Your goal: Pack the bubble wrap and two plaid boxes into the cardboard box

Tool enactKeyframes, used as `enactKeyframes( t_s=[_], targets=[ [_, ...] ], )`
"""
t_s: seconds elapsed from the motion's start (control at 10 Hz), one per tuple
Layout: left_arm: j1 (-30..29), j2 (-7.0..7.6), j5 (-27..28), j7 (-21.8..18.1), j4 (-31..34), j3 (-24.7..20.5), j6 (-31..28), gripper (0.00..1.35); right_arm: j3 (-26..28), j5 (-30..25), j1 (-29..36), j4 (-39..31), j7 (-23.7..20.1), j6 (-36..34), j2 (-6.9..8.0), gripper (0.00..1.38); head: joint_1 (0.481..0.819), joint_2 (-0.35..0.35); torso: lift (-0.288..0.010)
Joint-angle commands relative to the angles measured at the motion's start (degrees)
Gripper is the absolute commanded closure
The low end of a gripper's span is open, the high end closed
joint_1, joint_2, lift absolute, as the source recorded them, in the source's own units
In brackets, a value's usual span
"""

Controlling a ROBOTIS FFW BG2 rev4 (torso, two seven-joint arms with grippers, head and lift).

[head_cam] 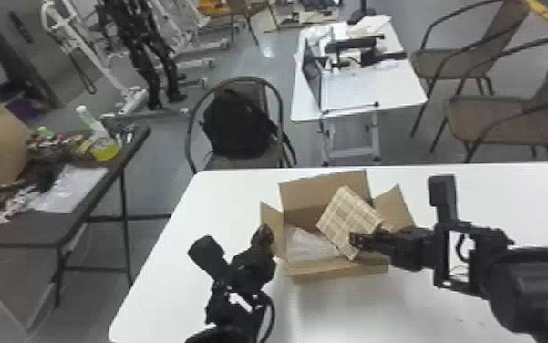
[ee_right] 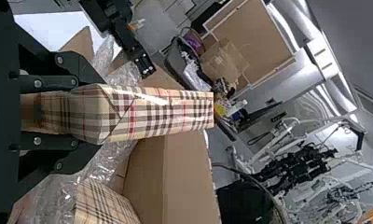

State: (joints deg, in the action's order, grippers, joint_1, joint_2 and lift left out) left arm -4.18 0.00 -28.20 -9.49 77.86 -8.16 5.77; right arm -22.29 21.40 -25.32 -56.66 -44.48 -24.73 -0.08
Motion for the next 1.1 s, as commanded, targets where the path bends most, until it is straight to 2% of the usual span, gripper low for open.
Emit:
enactKeyframes(
  t_s=[0.0,0.1,0.2,0.4,0.5,0.6,0.7,0.8,0.9,1.0],
  targets=[
    [0.4,-0.15,-0.2,0.0,-0.3,0.8,0.0,1.21,-1.1,0.0,-1.2,2.7,0.0,0.0,0.13,0.64,0.695,0.35,-0.014],
    [0.6,-0.15,-0.2,0.0,-0.4,0.7,0.1,1.21,-1.4,0.3,-1.1,2.2,-0.1,0.1,0.13,0.29,0.695,0.35,-0.014],
    [0.4,-0.15,-0.2,0.0,-0.4,0.3,0.3,1.21,-1.3,0.4,-0.6,1.1,-0.1,0.1,0.13,0.07,0.695,0.35,-0.014],
    [0.4,-0.15,-0.4,0.0,-0.4,-0.1,0.7,1.21,1.4,0.5,3.2,-6.3,0.0,1.3,0.13,0.13,0.695,0.35,-0.014],
    [0.4,-0.15,-0.4,0.0,-0.4,-0.3,0.8,1.21,4.9,-2.2,7.3,-12.9,0.4,4.0,0.13,0.14,0.695,0.35,-0.014],
    [0.3,-0.15,-0.4,0.0,-0.4,-0.8,1.1,1.21,8.4,-7.4,12.8,-19.9,2.8,9.6,-1.41,0.14,0.695,0.35,-0.014],
    [0.0,-0.15,-0.4,0.1,-0.4,-1.5,1.5,1.21,11.4,-11.2,18.8,-25.2,6.4,12.5,-3.78,0.14,0.695,0.35,-0.014],
    [-0.4,-0.15,-0.4,0.1,-0.4,-2.2,1.8,1.21,13.8,-11.6,24.9,-28.7,10.3,13.9,-6.25,0.14,0.695,0.31,-0.014],
    [-0.7,-0.15,-0.4,0.6,-0.4,-3.4,2.5,1.21,16.8,-10.7,30.2,-30.8,12.7,13.9,-7.91,0.14,0.695,0.273,-0.014],
    [-1.0,-0.15,0.3,2.0,-0.4,-5.1,3.3,1.21,19.5,-8.7,34.4,-32.5,13.8,13.9,-8.44,0.14,0.695,0.258,-0.014]
  ],
)
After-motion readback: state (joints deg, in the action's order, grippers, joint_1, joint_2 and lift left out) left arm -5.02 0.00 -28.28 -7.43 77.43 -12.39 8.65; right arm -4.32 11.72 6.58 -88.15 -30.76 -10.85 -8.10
